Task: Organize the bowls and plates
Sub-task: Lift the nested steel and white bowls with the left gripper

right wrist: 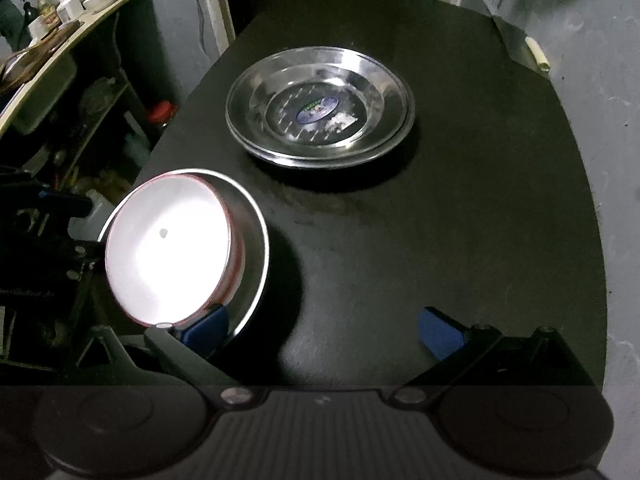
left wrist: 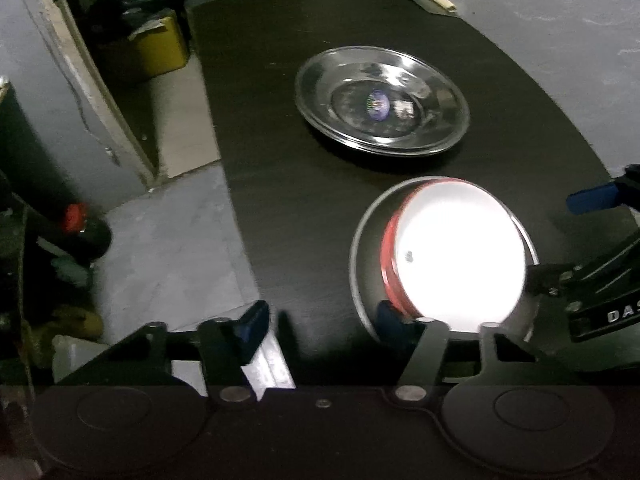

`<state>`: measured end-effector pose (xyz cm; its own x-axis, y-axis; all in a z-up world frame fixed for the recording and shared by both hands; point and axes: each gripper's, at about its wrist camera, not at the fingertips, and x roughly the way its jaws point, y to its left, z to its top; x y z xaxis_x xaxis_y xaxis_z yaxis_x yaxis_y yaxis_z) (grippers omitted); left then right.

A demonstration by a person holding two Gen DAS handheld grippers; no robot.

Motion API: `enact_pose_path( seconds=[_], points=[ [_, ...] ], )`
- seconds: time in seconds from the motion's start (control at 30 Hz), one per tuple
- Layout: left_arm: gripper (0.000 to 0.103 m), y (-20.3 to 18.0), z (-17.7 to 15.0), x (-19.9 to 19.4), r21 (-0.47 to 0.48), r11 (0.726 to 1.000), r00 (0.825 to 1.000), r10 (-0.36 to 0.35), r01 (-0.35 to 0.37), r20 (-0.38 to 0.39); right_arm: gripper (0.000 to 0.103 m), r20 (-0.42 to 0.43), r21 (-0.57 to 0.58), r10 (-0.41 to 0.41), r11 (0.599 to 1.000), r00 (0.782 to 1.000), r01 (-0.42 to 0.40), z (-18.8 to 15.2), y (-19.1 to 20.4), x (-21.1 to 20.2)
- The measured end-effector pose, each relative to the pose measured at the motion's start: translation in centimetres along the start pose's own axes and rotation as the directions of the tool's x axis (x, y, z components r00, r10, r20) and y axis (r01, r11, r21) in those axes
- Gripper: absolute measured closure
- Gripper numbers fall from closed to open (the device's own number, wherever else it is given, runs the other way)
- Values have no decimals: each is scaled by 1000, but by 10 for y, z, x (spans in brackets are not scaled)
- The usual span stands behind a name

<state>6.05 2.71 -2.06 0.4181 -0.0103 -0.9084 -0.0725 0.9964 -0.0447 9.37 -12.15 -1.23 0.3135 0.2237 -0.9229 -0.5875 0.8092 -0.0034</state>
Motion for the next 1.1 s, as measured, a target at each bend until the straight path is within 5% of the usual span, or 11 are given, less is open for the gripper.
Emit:
enact_pose_path(
  seconds=[0.5, 0.73, 0.93, 1.1],
  points=[
    [58, -4, -2, 10, 4, 991, 990, -133, 133, -50, 37, -38, -23, 91, 995, 995, -92, 2, 9, 9],
    [76, -4, -2, 11, 9, 982, 981, -190, 191, -44, 48, -56, 5, 171, 985, 984, -171, 2, 8, 14],
    [76, -4, -2, 11, 7, 981, 980, -196, 196, -38, 68, -46, 19, 227, 974, 973, -226, 0, 9, 14],
    [76, -4, -3, 10, 5, 980, 980, -198, 198, -31, 74, -41, 12, 235, 972, 971, -235, 0, 12, 13]
  ],
)
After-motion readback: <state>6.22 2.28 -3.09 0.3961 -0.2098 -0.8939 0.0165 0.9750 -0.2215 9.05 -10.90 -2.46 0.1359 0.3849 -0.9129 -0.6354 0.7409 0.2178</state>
